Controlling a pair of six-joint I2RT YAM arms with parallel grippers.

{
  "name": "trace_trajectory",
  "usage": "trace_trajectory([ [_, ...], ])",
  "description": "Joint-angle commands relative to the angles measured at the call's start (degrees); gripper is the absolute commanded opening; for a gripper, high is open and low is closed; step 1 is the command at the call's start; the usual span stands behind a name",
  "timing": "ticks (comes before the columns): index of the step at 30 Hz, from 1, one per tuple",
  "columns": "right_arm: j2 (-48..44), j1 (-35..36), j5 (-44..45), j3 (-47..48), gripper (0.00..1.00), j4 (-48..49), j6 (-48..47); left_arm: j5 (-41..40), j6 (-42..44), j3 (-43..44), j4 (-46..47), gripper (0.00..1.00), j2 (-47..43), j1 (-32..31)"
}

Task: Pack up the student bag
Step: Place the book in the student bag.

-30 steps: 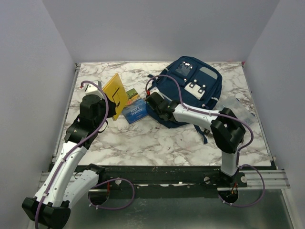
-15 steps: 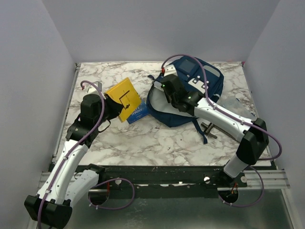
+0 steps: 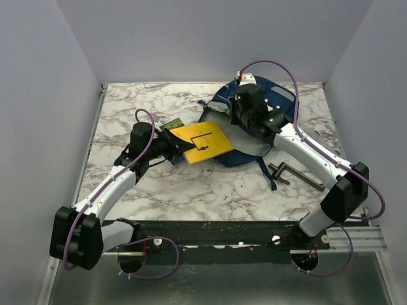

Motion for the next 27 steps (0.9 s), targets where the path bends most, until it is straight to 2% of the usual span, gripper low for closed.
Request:
trace_trajectory([
  [1, -1.16, 0.19, -5.88, 4.53, 0.00, 8.34, 4.19, 2.60, -10.81, 3.06, 17.79, 0.00, 4.54, -3.12],
  [9, -0.45, 0.19, -8.47, 6.18, 0.00, 8.10, 5.54, -2.55, -18.69, 9.07, 25.58, 0.00, 16.95, -6.94],
  [16, -0.61, 0.19, -9.54, 6.44, 0.00, 7.31, 5.66, -11.18, -18.81, 16.42, 27.07, 0.00, 27.01, -10.52],
  [23, -0.55, 0.19, -12.59, 8.19, 0.00, 6.60, 6.85, -30.32, -16.20, 22.32, 32.98, 0.00, 37.30, -16.51],
  [27, -0.67, 0.15, -13.25, 8.75, 0.00, 6.02, 7.46, -36.30, -14.78, 30.79, 39.25, 0.00, 46.15, -18.89],
])
